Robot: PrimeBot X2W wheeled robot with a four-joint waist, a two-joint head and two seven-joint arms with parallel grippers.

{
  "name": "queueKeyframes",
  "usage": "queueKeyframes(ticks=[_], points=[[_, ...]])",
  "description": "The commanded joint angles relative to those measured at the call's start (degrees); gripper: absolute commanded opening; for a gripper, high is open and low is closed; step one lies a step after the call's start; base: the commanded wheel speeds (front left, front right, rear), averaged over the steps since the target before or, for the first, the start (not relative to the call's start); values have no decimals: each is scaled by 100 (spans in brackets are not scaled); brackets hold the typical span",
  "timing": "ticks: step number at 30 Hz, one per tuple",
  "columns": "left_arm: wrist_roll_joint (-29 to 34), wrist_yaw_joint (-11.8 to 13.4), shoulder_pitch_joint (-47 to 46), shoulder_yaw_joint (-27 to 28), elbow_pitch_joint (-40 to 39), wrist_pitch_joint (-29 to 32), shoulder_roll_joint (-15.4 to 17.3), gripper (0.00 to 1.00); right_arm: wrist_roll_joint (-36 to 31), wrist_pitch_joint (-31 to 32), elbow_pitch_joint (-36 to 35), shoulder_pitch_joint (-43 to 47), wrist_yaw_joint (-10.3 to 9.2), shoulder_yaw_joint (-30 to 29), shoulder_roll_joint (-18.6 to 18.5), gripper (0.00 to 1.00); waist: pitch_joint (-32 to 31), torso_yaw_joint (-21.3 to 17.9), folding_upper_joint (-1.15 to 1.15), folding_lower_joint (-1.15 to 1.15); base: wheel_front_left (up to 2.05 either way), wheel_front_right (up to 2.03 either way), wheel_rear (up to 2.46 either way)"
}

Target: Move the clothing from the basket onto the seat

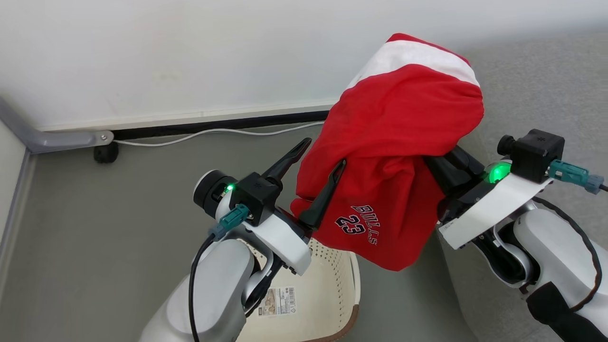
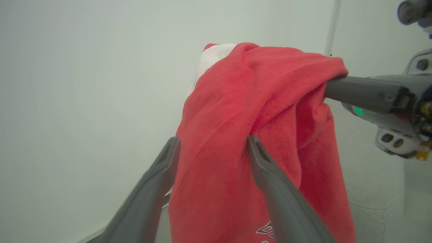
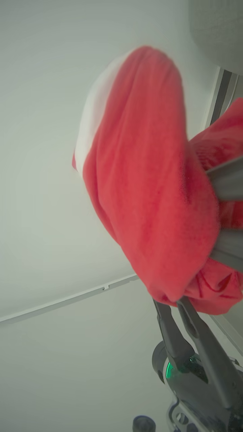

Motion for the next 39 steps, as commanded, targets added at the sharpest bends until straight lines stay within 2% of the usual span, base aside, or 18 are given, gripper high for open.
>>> queueKeyframes(ticks=[1, 17, 33, 39], points=[[61, -70, -36, 189, -157, -34, 46, 100, -43, -36, -171, 115, 24, -60, -12, 0, -52, -202, 0, 0, 0, 0, 0], [-42, -130, 141, 36, -192, -34, 46, 100, -128, -36, -268, 260, 24, -176, 57, 0, -317, -1370, 0, 0, 0, 0, 0], [-65, -140, 85, -90, -263, -34, 45, 100, -202, -36, -491, 297, 24, -323, 162, 0, -276, -2508, 0, 0, 0, 0, 0], [-200, -141, -119, -400, -251, -34, 45, 100, -309, -36, -642, 443, 24, -676, 97, 0, -148, -2630, 0, 0, 0, 0, 0]])
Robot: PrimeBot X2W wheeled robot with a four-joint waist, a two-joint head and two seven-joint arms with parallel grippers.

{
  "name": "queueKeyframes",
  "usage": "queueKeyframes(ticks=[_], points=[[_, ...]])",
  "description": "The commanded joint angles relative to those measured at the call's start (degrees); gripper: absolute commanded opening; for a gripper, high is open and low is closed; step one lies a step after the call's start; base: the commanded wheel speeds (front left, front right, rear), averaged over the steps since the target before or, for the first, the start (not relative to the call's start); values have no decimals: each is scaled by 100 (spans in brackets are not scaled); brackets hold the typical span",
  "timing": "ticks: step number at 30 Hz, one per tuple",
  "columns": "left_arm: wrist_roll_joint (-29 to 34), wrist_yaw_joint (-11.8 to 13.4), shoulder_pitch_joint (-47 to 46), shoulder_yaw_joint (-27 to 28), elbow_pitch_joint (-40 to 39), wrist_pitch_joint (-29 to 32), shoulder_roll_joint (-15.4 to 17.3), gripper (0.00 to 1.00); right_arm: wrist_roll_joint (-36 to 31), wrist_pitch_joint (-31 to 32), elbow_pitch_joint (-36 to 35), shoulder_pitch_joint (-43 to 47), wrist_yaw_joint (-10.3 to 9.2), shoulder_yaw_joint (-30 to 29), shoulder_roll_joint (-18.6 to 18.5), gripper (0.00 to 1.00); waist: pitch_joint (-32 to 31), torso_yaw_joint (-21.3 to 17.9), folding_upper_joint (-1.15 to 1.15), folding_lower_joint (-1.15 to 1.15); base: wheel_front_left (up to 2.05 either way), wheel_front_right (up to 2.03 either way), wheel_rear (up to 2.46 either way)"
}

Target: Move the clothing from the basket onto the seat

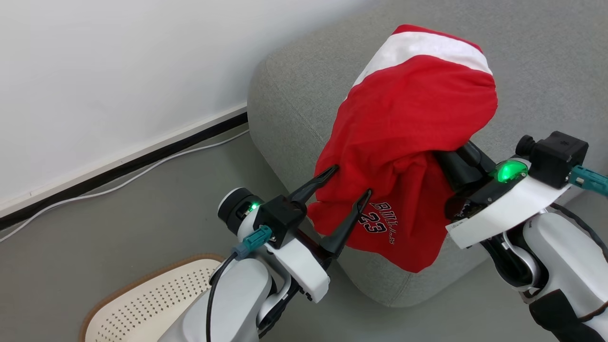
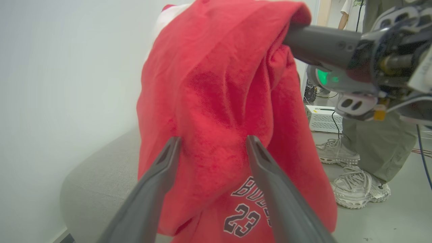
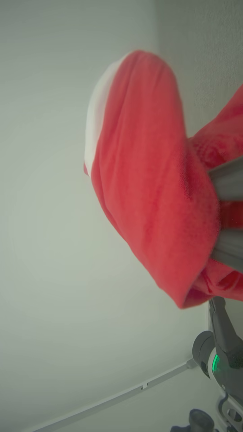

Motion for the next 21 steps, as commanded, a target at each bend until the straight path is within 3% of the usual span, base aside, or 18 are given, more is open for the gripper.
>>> queueKeyframes(ticks=[1, 12, 21], points=[[-71, -41, -328, 110, -133, -34, 35, 100, -52, -36, -231, 96, 24, -111, -39, 0, 50, -41, 0, 0, 0, 0, 0], [-260, -41, -735, -295, 9, -34, 34, 100, -347, -36, -528, 444, 24, -703, -97, 0, 342, -127, 0, 0, 0, 0, 0], [-79, -41, -889, -288, 155, -34, 34, 100, -614, -36, -473, 102, 24, -1390, 41, 0, 822, -145, 0, 0, 0, 0, 0]])
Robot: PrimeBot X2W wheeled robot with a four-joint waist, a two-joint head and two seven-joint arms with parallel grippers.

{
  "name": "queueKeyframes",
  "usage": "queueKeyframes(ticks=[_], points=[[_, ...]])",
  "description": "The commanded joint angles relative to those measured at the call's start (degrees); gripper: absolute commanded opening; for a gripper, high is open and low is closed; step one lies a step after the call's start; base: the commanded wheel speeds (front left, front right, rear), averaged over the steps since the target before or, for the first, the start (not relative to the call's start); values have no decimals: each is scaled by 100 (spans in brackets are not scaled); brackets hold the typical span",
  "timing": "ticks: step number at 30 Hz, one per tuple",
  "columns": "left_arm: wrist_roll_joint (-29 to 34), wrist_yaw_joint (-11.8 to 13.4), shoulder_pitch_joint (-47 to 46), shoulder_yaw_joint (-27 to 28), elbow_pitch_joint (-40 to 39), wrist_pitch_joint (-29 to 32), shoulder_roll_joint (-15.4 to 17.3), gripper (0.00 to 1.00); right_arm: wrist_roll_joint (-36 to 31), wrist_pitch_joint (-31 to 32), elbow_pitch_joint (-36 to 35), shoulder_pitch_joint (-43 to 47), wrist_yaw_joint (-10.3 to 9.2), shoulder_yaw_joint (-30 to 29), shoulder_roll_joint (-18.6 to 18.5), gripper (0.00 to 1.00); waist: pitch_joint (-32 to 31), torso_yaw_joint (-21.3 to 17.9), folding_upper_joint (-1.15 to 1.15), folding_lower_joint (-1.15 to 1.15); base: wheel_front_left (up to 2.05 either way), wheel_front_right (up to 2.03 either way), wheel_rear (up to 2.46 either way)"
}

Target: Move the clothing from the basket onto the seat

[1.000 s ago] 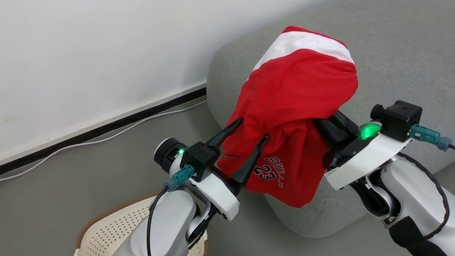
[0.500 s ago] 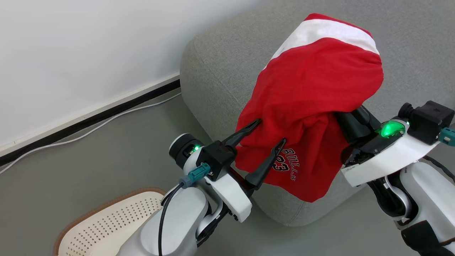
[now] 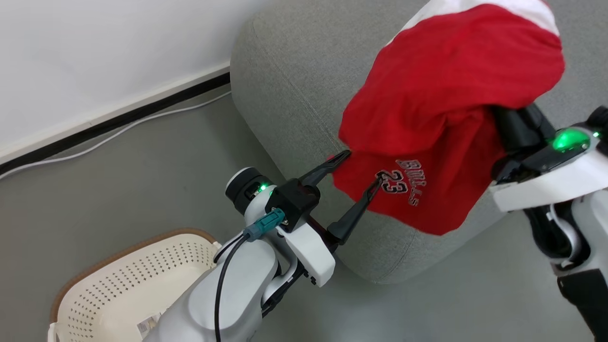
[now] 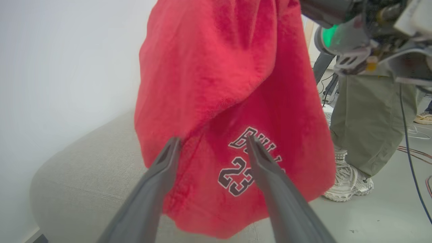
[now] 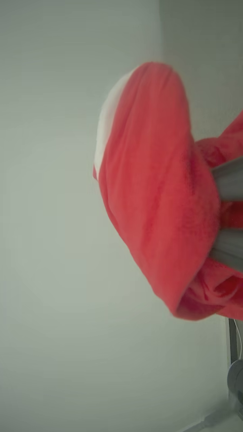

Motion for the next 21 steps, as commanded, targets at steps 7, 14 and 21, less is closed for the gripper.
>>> queueKeyframes(ticks=[7, 14, 21], points=[[274, -41, -406, 250, 51, -34, 28, 100, -349, -36, 120, -553, 24, -759, 49, 0, 579, -24, 0, 0, 0, 0, 0], [448, -42, -629, 150, 190, -34, 52, 100, -646, -36, 591, -1182, 24, -1537, 58, 0, 1181, 89, 0, 0, 0, 0, 0], [517, -42, -1017, -172, 422, -34, 52, 100, -1198, -36, 1219, -1919, 24, -2448, -22, 0, 1805, 322, 0, 0, 0, 0, 0]])
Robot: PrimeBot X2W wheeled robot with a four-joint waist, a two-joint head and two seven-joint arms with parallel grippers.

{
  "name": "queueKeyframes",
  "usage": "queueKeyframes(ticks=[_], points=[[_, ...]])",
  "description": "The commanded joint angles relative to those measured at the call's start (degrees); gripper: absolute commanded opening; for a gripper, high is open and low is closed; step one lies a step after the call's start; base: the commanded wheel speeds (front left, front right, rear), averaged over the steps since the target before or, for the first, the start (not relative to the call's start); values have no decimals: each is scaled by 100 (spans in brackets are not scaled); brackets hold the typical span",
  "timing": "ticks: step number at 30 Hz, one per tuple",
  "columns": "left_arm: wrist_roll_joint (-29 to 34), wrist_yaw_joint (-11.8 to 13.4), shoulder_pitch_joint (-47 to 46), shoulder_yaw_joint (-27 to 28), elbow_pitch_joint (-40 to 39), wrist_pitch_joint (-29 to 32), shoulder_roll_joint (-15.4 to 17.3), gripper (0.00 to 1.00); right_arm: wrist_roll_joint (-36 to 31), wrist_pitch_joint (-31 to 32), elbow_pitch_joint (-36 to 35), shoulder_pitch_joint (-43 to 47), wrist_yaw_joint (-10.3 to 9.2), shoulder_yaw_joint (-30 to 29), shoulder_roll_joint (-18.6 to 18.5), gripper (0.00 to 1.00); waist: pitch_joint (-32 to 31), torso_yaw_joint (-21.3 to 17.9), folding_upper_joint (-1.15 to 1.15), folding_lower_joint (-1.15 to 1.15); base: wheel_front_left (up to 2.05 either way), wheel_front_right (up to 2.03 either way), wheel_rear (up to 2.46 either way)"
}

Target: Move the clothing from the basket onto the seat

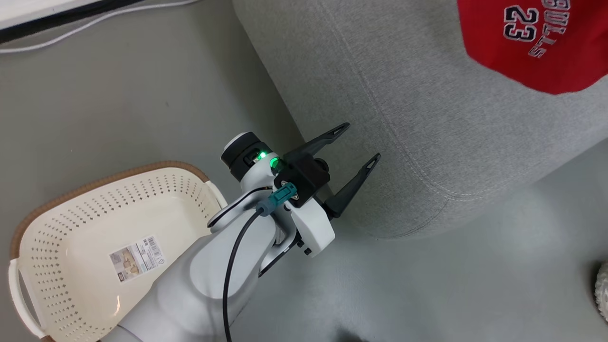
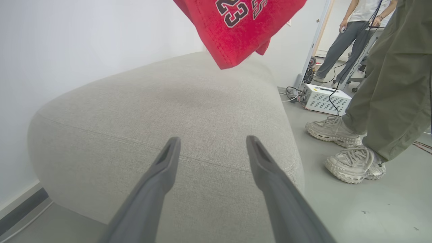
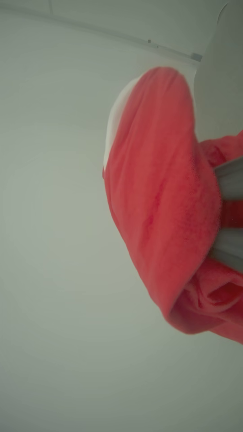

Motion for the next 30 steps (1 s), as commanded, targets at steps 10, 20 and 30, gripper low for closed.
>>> queueKeyframes(ticks=[10, 20, 30], points=[[67, -42, -612, -162, 59, -33, 68, 100, -664, -35, 762, -893, 23, -818, -368, 0, 850, 345, 0, 0, 0, 0, 0], [92, -41, -864, -265, 146, -33, 88, 100, -1182, -35, 1541, -1641, 23, -1578, -646, 0, 1505, 593, 0, 0, 0, 0, 0], [179, 18, -914, -256, 112, -33, 122, 100, -1775, -35, 1915, -2044, 23, -2497, -855, 0, 2006, 851, 0, 0, 0, 0, 0]])
